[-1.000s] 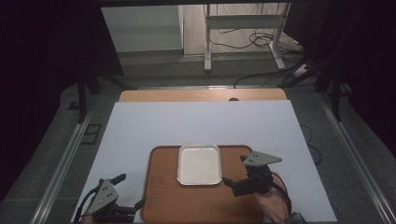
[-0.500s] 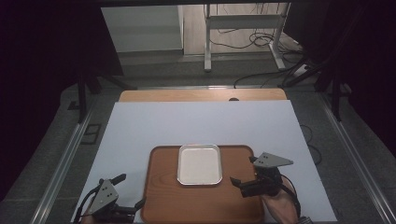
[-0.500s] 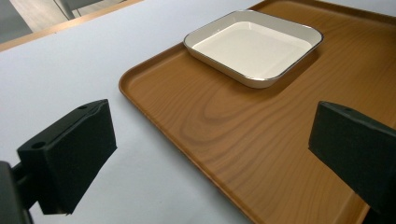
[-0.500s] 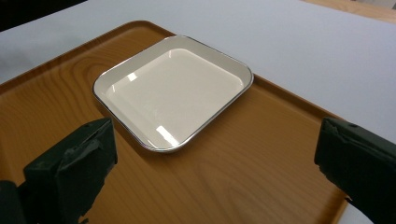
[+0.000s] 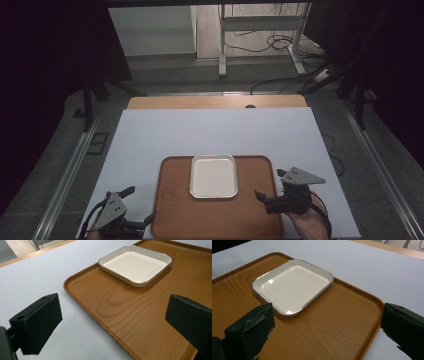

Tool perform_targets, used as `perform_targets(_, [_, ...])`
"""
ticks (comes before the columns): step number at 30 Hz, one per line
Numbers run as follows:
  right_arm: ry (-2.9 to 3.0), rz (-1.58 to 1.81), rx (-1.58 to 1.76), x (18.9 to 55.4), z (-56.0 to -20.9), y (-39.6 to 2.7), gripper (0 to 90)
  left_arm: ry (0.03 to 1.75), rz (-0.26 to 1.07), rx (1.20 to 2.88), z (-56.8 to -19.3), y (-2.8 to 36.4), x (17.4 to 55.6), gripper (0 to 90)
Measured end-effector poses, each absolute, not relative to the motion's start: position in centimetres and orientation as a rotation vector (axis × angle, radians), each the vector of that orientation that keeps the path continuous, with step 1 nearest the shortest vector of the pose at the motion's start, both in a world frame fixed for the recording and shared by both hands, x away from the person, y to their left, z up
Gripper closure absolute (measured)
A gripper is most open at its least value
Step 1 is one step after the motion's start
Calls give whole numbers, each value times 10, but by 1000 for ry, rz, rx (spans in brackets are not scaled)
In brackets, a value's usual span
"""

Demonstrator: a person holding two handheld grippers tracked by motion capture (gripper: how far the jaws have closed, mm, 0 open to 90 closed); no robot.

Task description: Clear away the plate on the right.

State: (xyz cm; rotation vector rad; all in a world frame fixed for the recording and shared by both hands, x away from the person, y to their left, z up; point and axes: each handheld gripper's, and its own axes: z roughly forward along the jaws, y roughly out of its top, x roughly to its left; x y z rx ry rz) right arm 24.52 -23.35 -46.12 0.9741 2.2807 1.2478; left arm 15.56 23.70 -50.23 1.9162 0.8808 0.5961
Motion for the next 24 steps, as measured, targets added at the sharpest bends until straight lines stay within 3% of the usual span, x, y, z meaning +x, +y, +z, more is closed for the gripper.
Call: perform_targets(24, [2214,1234,1051,227,-471,-268,0,882,592,1911,-502,238,156,5])
